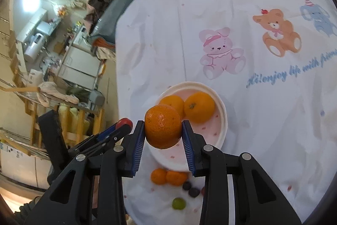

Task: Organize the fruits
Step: 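Carry the tomato and tangerine over the plate with both tools, then release the tomato and tangerine onto the plate by opening both tools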

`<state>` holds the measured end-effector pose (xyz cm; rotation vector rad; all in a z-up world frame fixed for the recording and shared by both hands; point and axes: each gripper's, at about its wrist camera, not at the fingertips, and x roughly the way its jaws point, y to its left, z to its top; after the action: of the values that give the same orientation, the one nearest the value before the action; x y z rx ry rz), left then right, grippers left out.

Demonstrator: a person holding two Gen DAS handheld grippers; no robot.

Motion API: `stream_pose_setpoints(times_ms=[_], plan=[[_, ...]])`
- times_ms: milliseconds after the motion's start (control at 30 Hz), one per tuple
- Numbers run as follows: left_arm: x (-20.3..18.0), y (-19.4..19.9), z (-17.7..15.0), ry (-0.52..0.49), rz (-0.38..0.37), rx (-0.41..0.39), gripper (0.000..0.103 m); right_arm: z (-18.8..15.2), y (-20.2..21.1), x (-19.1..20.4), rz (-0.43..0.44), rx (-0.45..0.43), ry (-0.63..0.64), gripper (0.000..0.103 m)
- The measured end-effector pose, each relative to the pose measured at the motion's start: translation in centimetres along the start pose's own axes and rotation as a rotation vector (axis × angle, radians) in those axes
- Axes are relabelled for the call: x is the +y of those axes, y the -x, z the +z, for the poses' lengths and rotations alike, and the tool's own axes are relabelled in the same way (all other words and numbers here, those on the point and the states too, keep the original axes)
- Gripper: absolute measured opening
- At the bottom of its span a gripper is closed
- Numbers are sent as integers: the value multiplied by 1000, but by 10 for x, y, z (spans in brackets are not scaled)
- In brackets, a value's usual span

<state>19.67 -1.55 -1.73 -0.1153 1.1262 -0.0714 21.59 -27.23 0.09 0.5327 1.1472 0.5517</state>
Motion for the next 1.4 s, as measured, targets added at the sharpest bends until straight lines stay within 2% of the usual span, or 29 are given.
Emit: stream_pose_setpoints(times_ms=[100, 200, 367, 467, 633, 833, 933, 1000, 1033, 1067, 1100, 1133, 1167, 1267, 1400], plan=[[7, -24, -1, 14, 12, 69, 28, 15, -22, -3, -21, 38, 16, 37], [13, -46, -6, 42, -19, 151, 28, 26, -43, -6, -36, 73, 30, 37], [7, -57, -5, -41, 6, 126, 28, 39, -68, -7, -51, 106, 51, 37], [6, -64, -4, -39, -8, 153, 28, 46, -81, -9, -62, 123, 57, 37], [7, -73, -4, -49, 16, 185, 29, 55, -103, -11, -86, 148, 73, 37], [8, -72, -2, -43, 6, 176, 29, 57, -119, -15, -84, 168, 65, 39], [10, -73, -3, -31, 12, 182, 29, 56, -119, -12, -88, 148, 101, 46], [10, -75, -4, -31, 20, 193, 30, 58, -117, -10, -73, 140, 102, 59], [9, -76, -3, -31, 16, 196, 36, 58, -114, -10, -83, 126, 107, 59], [8, -76, -3, -29, 0, 198, 47, 58, -110, -10, -85, 117, 113, 59], [7, -75, -3, -30, -11, 196, 53, 58, -107, -10, -83, 116, 113, 59], [5, -72, -4, -37, -6, 186, 68, 58, -103, -11, -81, 115, 108, 59], [2, -69, -4, -49, 16, 167, 75, 58, -100, -11, -77, 112, 106, 59], [0, -64, -4, -69, 20, 148, 75, 54, -89, -12, -77, 102, 99, 60], [6, -58, -2, -45, 30, 132, 75, 48, -78, -1, -107, 102, 144, 65]])
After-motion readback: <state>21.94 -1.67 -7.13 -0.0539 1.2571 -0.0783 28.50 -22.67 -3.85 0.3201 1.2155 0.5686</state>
